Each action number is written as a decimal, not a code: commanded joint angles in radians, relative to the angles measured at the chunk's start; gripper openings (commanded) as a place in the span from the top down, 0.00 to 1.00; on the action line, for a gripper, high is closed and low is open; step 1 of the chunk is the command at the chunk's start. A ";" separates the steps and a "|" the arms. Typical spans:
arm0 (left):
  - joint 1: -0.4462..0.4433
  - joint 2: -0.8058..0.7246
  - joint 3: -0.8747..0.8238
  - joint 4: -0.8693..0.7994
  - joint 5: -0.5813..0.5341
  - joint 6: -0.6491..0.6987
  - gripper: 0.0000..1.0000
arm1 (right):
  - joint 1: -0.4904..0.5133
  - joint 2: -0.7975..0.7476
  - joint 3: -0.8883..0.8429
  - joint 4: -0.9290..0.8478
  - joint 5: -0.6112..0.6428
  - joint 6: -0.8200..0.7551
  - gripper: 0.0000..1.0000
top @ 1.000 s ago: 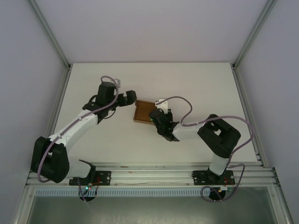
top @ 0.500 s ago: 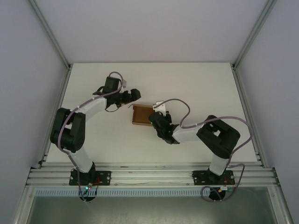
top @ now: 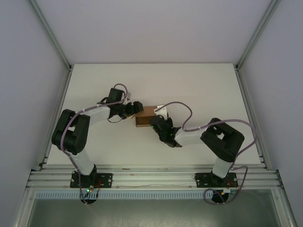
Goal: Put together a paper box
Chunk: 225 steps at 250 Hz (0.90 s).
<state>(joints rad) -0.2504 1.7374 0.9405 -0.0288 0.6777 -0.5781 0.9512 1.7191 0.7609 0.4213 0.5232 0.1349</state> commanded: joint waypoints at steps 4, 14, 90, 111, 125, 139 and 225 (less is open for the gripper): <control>-0.012 0.023 -0.016 0.047 0.012 -0.012 0.20 | 0.005 -0.091 -0.029 -0.073 -0.026 0.048 0.52; -0.011 0.025 -0.021 0.054 0.013 -0.015 0.21 | 0.005 -0.119 -0.042 -0.092 -0.035 0.059 0.48; -0.014 0.037 -0.056 0.102 0.011 -0.011 0.30 | 0.004 -0.366 -0.191 -0.239 -0.153 0.209 0.30; -0.016 0.050 -0.060 0.119 0.018 0.007 0.33 | 0.004 -0.431 -0.222 -0.278 -0.138 0.233 0.23; -0.016 0.061 -0.061 0.129 0.025 0.019 0.37 | 0.004 -0.463 -0.231 -0.297 -0.112 0.241 0.17; -0.016 0.070 -0.072 0.159 0.036 0.020 0.41 | 0.000 -0.484 -0.232 -0.296 -0.078 0.256 0.11; 0.015 0.134 -0.127 0.349 0.157 -0.030 0.57 | -0.228 -0.403 -0.125 -0.334 -0.424 0.361 0.00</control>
<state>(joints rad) -0.2527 1.8370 0.8562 0.2447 0.7792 -0.5850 0.7834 1.2636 0.5735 0.1341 0.2565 0.4343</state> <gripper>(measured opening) 0.463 0.998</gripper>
